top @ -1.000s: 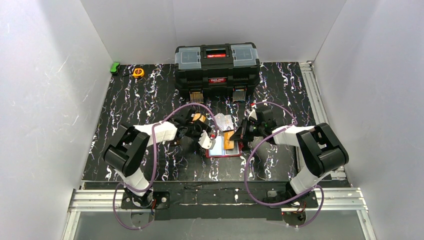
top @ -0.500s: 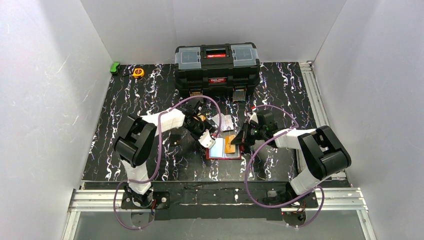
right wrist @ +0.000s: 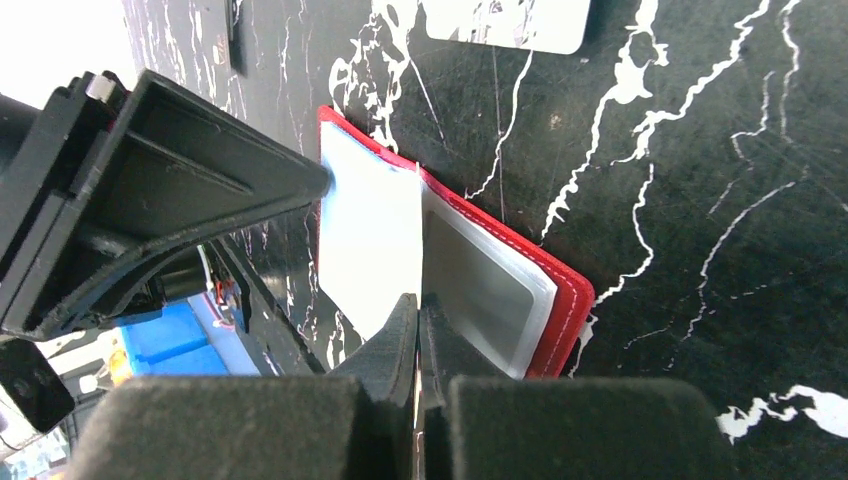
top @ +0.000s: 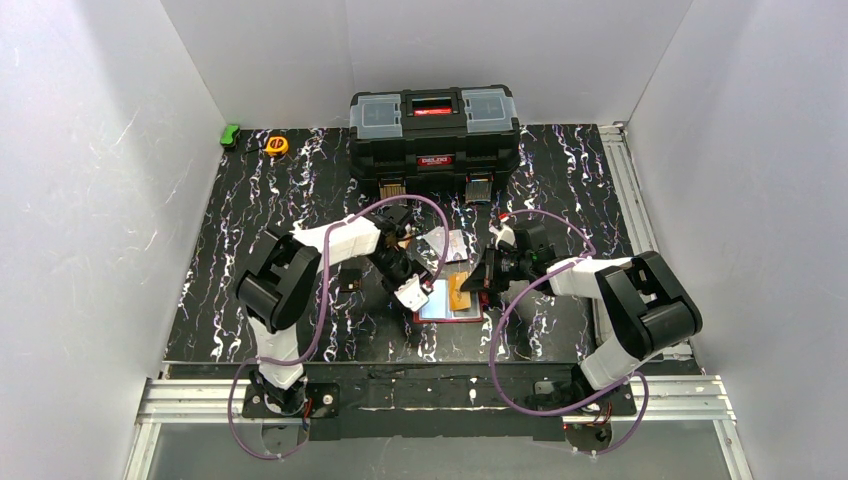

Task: Put the credit cards into the card holder
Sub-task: Insert the credit card into the card holder.

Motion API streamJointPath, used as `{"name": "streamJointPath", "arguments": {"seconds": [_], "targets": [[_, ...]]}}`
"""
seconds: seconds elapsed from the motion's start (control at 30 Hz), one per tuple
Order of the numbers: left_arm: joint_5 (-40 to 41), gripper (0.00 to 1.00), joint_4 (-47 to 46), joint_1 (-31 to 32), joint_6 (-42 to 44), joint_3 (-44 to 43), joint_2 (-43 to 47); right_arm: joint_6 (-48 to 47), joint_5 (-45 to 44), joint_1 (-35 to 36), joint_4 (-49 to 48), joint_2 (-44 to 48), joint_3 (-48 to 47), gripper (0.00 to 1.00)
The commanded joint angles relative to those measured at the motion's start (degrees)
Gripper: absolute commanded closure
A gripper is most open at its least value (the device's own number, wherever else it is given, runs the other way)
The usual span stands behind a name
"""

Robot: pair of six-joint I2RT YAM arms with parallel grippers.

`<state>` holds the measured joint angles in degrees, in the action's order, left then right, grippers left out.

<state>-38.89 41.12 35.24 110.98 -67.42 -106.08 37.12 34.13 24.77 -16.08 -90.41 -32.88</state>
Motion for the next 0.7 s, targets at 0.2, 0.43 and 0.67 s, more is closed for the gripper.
{"name": "streamJointPath", "arguments": {"seconds": [0.2, 0.43, 0.67], "targets": [[-1.06, 0.53, 9.14, 2.45, -1.15, 3.75, 0.18, -2.55, 3.43, 0.23, 0.51, 0.15, -1.87, 0.99], [-1.71, 0.58, 5.34, 4.29, -5.19, 8.74, 3.75, 3.55, 3.45, 0.01, -4.06, 2.93, -0.21, 0.99], [-0.65, 0.61, -2.69, 4.67, -10.43, 11.96, 6.80, 4.91, 4.22, 0.42, -6.10, 2.39, 1.10, 0.99]]}}
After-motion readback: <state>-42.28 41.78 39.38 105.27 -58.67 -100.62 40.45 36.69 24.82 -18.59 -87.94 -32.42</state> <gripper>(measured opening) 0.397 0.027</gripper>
